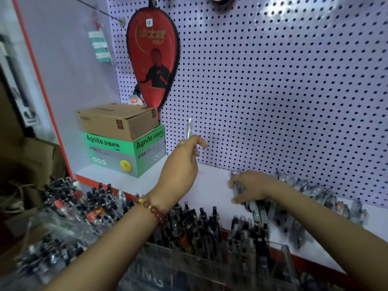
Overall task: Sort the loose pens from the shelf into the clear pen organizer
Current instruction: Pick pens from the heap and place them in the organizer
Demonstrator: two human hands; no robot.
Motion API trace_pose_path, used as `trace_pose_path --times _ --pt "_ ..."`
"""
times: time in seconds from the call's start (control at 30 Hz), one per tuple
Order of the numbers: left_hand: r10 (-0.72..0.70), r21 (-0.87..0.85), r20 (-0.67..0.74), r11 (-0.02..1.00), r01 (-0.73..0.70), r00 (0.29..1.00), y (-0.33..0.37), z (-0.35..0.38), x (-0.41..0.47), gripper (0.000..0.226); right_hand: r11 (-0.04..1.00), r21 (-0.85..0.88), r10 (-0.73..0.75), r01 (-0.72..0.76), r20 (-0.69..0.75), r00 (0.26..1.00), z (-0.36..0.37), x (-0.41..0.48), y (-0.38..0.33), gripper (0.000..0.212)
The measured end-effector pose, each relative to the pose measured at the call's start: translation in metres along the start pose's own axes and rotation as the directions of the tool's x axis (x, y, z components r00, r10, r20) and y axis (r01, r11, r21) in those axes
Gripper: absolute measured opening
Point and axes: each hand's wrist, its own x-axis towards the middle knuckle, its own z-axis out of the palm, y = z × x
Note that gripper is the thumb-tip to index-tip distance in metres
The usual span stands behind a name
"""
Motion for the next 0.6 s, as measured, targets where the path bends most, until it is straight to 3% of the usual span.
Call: trace_pose_path --times 0.13,0.27,0.6 --pt "0.004 0.005 -0.013 1.0 -0.004 1.0 -0.001 0.0 0.0 0.04 1.0 0.005 0.025 -0.025 0.055 0.998 0.0 -0.001 0.0 0.046" --pt "0.004 0.014 -0.004 1.0 -0.004 1.0 -0.001 0.001 -0.001 0.039 0.999 -0.048 -0.004 0.007 0.062 0.998 0.002 0.003 -0.003 0.029" --pt "-0.002 0.015 0.011 1.0 0.002 1.0 -0.001 -0.001 -0.001 0.038 0.993 0.098 0.065 -0.06 -0.043 0.997 0.003 0.005 -0.012 0.02"
